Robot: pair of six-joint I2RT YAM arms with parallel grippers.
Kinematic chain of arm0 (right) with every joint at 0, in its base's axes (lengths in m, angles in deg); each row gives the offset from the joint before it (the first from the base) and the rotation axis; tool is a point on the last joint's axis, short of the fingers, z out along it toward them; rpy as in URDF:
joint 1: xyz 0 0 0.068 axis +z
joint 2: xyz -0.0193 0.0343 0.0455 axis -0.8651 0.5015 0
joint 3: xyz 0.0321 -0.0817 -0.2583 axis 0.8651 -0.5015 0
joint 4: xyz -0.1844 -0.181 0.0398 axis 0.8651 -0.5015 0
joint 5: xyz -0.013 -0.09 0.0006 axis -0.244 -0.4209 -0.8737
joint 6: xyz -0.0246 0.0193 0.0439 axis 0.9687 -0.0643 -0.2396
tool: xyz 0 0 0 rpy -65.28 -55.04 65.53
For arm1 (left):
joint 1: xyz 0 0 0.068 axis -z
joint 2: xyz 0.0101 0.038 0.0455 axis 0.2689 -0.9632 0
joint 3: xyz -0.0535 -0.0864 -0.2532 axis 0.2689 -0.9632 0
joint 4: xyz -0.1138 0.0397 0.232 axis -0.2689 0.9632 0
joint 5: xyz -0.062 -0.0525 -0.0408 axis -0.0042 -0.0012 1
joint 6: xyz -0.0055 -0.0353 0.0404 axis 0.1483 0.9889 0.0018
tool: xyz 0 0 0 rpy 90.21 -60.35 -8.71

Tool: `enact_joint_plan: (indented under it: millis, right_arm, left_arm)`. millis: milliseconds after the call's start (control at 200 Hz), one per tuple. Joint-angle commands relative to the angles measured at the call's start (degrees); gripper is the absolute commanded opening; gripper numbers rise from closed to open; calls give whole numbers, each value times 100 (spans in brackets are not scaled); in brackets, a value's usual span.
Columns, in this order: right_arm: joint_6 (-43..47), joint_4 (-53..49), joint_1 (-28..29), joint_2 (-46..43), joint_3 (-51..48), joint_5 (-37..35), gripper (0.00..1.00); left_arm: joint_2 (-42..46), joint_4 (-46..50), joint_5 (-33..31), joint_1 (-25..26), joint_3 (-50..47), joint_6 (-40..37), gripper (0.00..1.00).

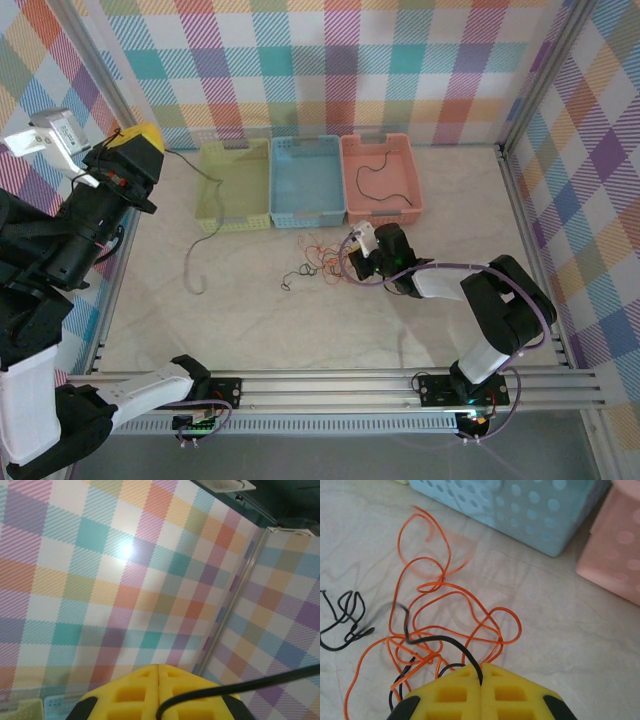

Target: Untangle the cables

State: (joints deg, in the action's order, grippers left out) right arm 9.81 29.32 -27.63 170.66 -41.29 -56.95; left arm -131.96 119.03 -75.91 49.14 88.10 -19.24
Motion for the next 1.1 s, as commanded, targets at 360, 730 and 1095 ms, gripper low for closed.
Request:
enact_joint_plan:
  millis: [360, 730, 1095]
  right_arm:
    - [-141, 1462, -63, -749, -769, 38, 51]
    - [-3, 2034, 64, -2329, -1095, 1513, 60]
    - [529, 568, 782, -2969, 261, 2529, 65]
  left_arm:
    - [-356, -373, 210, -42, -212, -135, 0]
    - [-362, -211, 1058, -45, -975, 202, 0]
    - [-172, -519, 1844, -45, -2219, 633, 0]
